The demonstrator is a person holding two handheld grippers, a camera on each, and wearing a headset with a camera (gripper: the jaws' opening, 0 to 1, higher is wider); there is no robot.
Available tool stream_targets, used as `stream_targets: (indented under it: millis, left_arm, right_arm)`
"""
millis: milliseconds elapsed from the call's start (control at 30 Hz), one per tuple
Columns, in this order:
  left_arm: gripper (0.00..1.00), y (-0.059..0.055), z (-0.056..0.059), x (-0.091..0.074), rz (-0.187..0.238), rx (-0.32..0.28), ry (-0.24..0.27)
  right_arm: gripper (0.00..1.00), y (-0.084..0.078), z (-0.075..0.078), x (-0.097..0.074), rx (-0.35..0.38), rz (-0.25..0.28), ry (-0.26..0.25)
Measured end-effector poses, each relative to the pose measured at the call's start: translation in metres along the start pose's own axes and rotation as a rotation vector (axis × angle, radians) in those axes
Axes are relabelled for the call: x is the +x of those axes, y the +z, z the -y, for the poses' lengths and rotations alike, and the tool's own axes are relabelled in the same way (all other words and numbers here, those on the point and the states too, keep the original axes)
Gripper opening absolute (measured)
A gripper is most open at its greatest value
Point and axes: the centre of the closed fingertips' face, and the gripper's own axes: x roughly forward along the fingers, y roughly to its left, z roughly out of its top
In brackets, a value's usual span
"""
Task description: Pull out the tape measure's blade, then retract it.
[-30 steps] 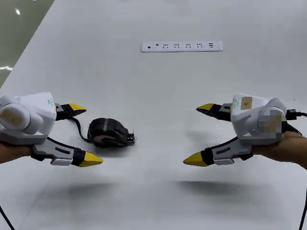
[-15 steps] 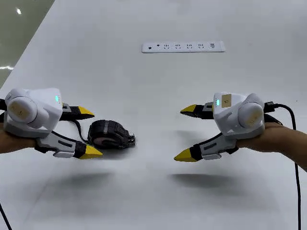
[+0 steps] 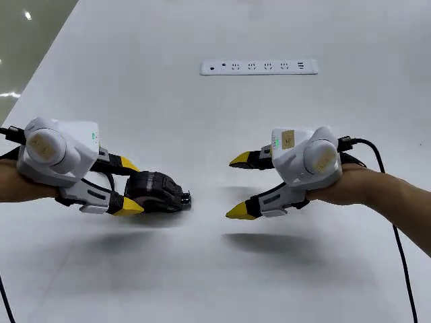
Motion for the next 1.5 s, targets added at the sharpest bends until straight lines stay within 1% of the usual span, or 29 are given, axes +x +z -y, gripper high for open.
stream_targets:
  millis: [267,367,533,967,1167,1500]
  left_arm:
    - [0.3,-0.003,-0.002,0.001,-0.032,0.024,-0.034]
    - [0.26,-0.004,-0.003,0.001,-0.043,0.031,-0.05]
    - [0.25,-0.005,-0.001,0.002,-0.054,0.041,-0.075]
    - [0.24,-0.005,-0.001,0.003,-0.043,0.045,-0.086]
    - [0.23,-0.006,0.0,0.003,-0.039,0.044,-0.086]
    - [0.23,-0.006,-0.001,0.004,-0.037,0.034,-0.091]
  right_arm:
    - [0.4,0.008,-0.001,0.021,-0.015,-0.004,0.035]
    - [0.37,0.01,-0.002,0.028,-0.013,-0.006,0.046]
    - [0.32,0.012,-0.004,0.04,-0.006,-0.013,0.064]
    - [0.2,0.018,-0.004,0.063,0.013,-0.017,0.08]
    - [0.16,0.014,-0.005,0.071,0.01,-0.038,0.087]
    - [0.12,0.011,-0.007,0.08,0.016,-0.054,0.093]
